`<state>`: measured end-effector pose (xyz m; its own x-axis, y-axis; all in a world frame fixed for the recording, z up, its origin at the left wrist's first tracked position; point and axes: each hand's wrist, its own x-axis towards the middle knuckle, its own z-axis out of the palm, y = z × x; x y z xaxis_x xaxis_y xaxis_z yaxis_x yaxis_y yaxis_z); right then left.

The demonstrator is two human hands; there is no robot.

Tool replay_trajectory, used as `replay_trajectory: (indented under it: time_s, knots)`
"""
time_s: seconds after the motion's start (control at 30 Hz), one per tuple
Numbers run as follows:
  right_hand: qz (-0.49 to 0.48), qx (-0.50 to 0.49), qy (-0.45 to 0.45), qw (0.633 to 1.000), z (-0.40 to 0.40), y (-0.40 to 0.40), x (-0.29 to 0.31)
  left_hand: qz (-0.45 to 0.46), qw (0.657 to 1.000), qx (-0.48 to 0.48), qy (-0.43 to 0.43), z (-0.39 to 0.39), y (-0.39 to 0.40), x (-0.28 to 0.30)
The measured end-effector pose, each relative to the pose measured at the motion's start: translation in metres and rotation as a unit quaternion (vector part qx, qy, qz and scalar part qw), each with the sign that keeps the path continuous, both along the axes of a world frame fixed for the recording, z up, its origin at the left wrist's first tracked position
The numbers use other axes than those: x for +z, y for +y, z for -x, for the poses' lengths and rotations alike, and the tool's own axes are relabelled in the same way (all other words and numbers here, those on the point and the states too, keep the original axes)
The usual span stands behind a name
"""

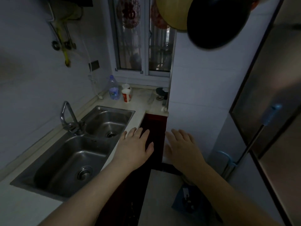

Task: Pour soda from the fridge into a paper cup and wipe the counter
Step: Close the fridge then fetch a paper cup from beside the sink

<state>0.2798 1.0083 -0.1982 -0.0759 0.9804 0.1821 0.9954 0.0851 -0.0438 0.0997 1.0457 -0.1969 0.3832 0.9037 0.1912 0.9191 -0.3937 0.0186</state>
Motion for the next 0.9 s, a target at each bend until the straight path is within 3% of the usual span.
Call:
replay_trajectory:
  time_s: [0.2,0.47,0.77,0.9]
  knots:
    - [0.017,-0.006,0.003,1.000,0.005,0.107,-0.006,0.014,1.000,-0.017,-0.005,0.008,0.100,-0.001]
    - [0.030,-0.006,-0.016,0.999,0.012,0.220,-0.010,0.010,0.999,0.032,-0.009,0.024,0.199,-0.007]
    - [0.023,0.082,-0.001,0.996,0.027,0.335,-0.020,-0.052,0.995,0.084,-0.014,0.032,0.301,-0.016]
    - [0.037,0.109,0.021,0.993,0.023,0.411,-0.034,-0.034,0.993,0.112,-0.012,0.020,0.361,-0.034]
